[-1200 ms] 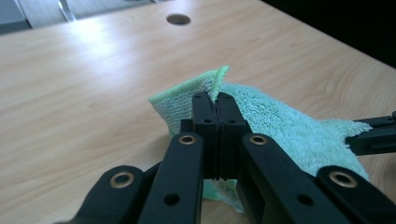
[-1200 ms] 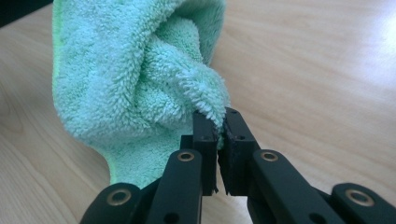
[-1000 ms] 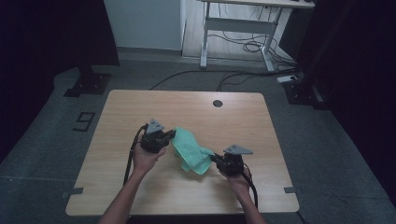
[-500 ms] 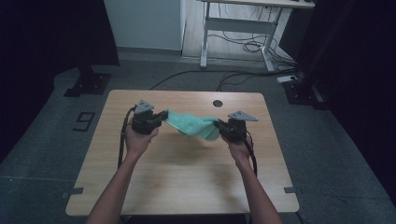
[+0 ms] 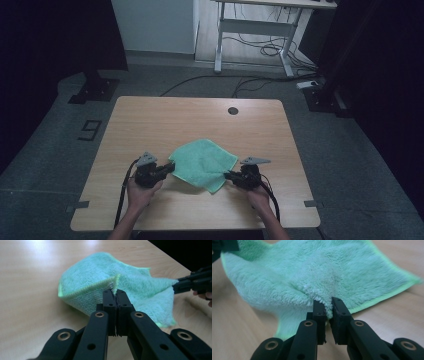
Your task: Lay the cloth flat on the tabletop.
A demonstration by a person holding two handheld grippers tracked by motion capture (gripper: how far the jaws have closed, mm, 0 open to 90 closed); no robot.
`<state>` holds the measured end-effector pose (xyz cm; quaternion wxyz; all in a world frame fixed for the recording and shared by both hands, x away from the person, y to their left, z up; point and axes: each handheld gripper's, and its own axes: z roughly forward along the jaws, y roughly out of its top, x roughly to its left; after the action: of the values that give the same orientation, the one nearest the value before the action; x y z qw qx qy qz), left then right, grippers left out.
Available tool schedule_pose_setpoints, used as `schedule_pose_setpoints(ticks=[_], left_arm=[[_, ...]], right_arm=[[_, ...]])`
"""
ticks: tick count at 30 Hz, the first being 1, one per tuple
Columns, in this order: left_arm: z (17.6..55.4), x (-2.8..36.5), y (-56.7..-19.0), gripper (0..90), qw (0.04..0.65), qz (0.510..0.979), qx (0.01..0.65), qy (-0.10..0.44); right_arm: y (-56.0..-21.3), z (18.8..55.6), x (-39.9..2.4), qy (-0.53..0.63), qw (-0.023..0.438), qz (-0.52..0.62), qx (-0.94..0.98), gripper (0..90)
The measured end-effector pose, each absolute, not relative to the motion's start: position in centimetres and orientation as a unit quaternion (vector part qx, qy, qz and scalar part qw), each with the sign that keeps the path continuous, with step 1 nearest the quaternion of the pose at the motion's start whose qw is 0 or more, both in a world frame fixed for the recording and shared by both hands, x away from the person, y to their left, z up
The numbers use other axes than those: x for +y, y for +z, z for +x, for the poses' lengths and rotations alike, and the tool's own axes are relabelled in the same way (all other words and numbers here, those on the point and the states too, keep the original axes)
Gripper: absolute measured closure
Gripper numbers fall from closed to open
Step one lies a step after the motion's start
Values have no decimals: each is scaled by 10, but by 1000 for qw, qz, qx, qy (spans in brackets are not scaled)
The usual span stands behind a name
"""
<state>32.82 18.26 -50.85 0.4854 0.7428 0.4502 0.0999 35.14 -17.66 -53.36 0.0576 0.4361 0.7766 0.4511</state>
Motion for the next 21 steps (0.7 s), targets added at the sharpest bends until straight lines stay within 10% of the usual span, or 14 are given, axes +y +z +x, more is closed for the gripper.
schedule_pose_setpoints(ticks=[21], left_arm=[[304, 196, -535, 842, 466, 741, 473, 99]], right_arm=[[-545, 324, -172, 463, 90, 405, 783, 664]])
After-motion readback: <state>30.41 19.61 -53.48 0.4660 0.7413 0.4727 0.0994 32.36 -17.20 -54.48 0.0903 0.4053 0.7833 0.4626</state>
